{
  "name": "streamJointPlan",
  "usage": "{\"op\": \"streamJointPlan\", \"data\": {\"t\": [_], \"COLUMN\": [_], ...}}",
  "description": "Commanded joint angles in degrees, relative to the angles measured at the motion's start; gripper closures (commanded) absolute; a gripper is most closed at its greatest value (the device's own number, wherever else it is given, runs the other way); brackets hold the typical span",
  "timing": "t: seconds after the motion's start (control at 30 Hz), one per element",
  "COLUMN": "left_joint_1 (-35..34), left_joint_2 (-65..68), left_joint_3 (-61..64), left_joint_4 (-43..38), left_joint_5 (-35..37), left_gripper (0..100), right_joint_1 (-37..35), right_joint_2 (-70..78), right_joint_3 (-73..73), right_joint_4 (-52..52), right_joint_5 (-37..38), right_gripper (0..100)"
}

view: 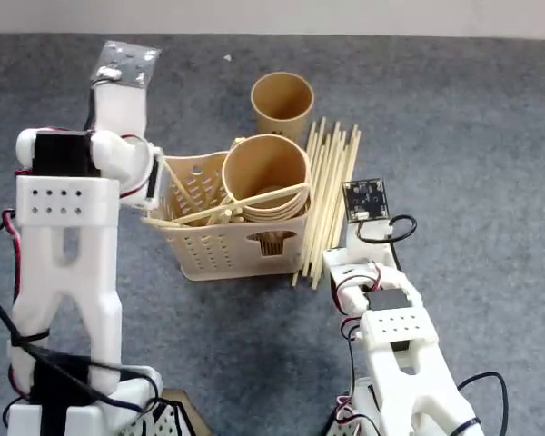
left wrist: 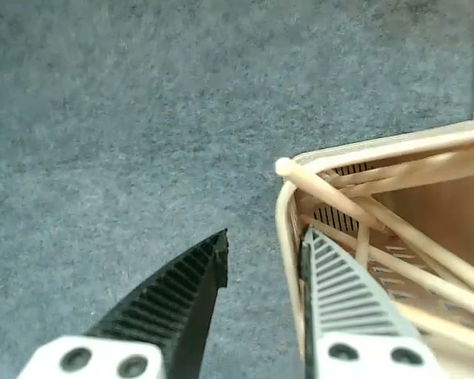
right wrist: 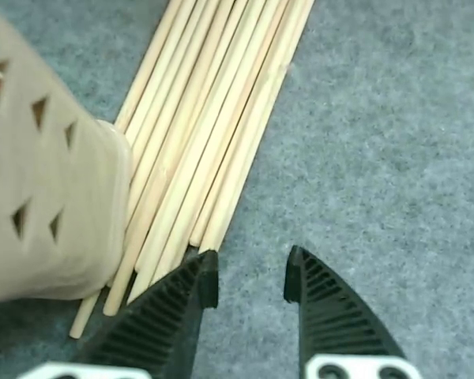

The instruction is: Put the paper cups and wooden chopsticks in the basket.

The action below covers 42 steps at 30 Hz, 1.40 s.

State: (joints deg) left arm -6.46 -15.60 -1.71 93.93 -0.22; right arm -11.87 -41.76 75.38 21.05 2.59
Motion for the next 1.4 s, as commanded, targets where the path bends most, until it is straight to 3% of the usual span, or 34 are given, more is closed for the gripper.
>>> {"op": "streamJointPlan", "data": {"t": [0.0,0.13,0.23,0.33,0.6,0.8,0.9,1.13,1.27,1.37], "left_joint_1": [-1.2,1.4,3.6,4.0,1.1,-3.9,-3.7,-3.6,-3.2,-1.9], "left_joint_2": [-0.2,-0.3,-0.7,-0.9,-0.7,-0.8,-0.7,-0.8,-0.8,-0.7], "left_joint_3": [6.4,11.9,12.4,12.3,8.7,6.1,6.6,9.8,11.5,13.5], "left_joint_4": [-6.4,-9.6,-9.7,-8.4,-4.7,-4.9,-4.8,-4.5,-2.8,-1.4], "left_joint_5": [0.6,0.6,0.7,2.3,24.4,34.5,35.2,35.3,34.2,27.3], "left_gripper": [83,86,100,100,99,99,99,99,99,99], "right_joint_1": [-0.5,-2.1,-6.5,-11.0,-12.4,-12.4,-13.1,-16.7,-18.9,-19.6], "right_joint_2": [-0.4,-0.1,0.0,0.0,0.0,0.0,0.1,1.3,11.5,23.7], "right_joint_3": [-0.6,-0.7,-0.7,-2.2,-2.9,-3.1,-5.5,-15.3,-21.8,-28.0], "right_joint_4": [-0.6,-0.6,-0.7,-0.7,-0.5,-0.5,-0.7,-0.7,-1.2,-5.1], "right_joint_5": [0.6,0.3,0.3,0.3,0.3,0.3,0.1,-8.0,-8.2,-8.2], "right_gripper": [85.0,85.0,85.0,85.0,85.0,85.0,85.0,85.0,85.0,85.0]}}
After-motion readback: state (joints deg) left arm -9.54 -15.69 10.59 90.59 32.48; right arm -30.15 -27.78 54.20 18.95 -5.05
